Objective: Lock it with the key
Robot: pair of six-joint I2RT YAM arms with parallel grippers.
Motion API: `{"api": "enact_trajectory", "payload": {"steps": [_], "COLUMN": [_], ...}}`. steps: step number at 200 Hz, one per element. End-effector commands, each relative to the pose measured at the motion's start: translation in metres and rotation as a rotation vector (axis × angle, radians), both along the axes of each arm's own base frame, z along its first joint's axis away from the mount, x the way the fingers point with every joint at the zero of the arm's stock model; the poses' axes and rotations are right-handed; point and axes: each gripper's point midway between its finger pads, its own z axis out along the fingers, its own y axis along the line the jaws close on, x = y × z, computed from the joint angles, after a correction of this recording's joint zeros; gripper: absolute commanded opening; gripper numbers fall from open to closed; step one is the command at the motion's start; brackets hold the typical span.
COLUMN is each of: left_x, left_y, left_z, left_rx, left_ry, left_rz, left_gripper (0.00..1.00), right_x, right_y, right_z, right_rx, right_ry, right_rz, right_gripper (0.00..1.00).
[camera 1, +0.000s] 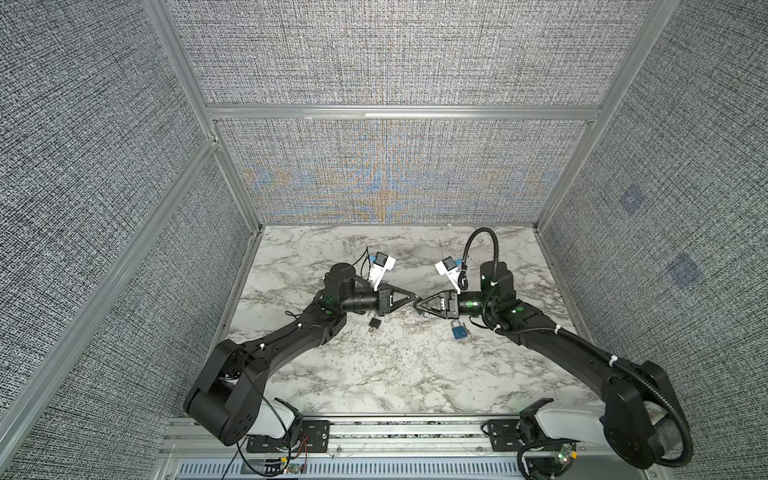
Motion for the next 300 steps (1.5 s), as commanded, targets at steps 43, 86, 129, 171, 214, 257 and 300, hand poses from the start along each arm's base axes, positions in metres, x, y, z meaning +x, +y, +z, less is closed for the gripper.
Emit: {"api": "enact_trajectory", "payload": {"steps": [43, 86, 129, 171, 214, 257, 300], "left_x": [0.012, 0.013, 0.012, 0.016, 0.018, 0.018, 0.018], "left_y": [0.006, 0.005, 0.005, 0.005, 0.007, 0.008, 0.009], "left_z": [0.009, 0.013, 0.012, 0.011, 0.010, 0.014, 0.014], "left_rx": [0.011, -0.001, 0.000, 0.006, -0.002, -0.017, -0.024], "left_ry": [0.007, 0.008, 0.012, 0.012, 0.021, 0.020, 0.024], "left_rz": [0.041, 0.034, 0.036, 0.054, 0.065, 0.069, 0.077], "left_gripper": [0.00, 0.00, 0.00, 0.00, 0.00, 0.00, 0.00], "right_x": [0.001, 0.005, 0.013, 0.012, 0.008, 0.008, 0.008], "right_y": [-0.016, -0.016, -0.012, -0.010, -0.009, -0.006, -0.005], "right_z": [0.007, 0.003, 0.003, 0.003, 0.001, -0.004, -0.005], "right_rx": [0.057, 0.045, 0.028, 0.041, 0.057, 0.060, 0.061], "right_ry": [-0.053, -0.055, -0.062, -0.056, -0.039, -0.023, -0.022], "right_rz": [-0.022, -0.024, -0.020, 0.006, 0.019, 0.028, 0.031], "right_gripper": [0.42, 0.42, 0.42, 0.26, 0.21, 0.21, 0.20]}}
